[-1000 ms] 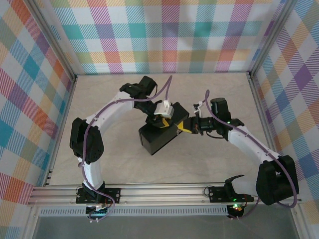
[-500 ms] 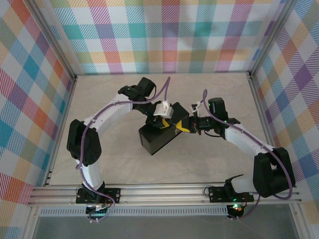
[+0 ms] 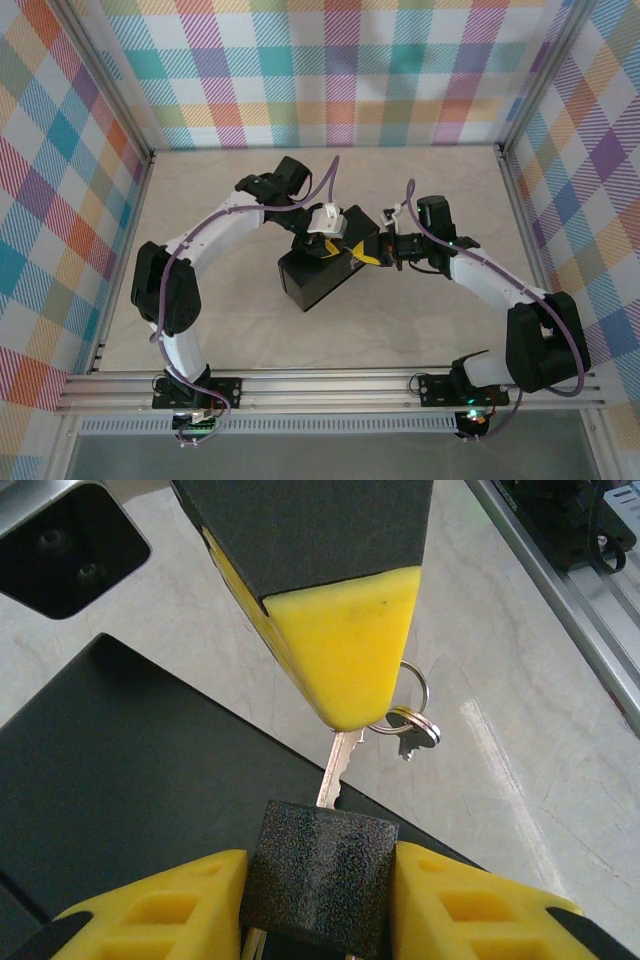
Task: Unlock the padlock with the key
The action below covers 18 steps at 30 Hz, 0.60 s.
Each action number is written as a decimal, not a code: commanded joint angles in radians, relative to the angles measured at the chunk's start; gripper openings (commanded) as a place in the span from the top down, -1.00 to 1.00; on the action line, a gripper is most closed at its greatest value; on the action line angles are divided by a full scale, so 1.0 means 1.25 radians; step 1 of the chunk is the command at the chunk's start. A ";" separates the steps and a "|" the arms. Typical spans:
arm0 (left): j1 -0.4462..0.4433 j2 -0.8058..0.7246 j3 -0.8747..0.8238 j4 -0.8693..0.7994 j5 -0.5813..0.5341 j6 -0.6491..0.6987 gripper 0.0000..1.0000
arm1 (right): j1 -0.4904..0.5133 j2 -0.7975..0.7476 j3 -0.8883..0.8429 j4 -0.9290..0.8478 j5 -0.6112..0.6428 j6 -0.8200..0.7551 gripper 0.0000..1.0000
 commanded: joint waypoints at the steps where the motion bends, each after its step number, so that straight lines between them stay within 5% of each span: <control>1: -0.011 -0.009 -0.034 -0.019 0.014 0.001 0.25 | -0.004 0.013 -0.014 0.091 -0.031 0.050 0.89; 18: -0.024 -0.043 -0.106 0.087 0.033 -0.031 0.27 | 0.012 0.037 0.027 0.104 -0.044 0.164 0.91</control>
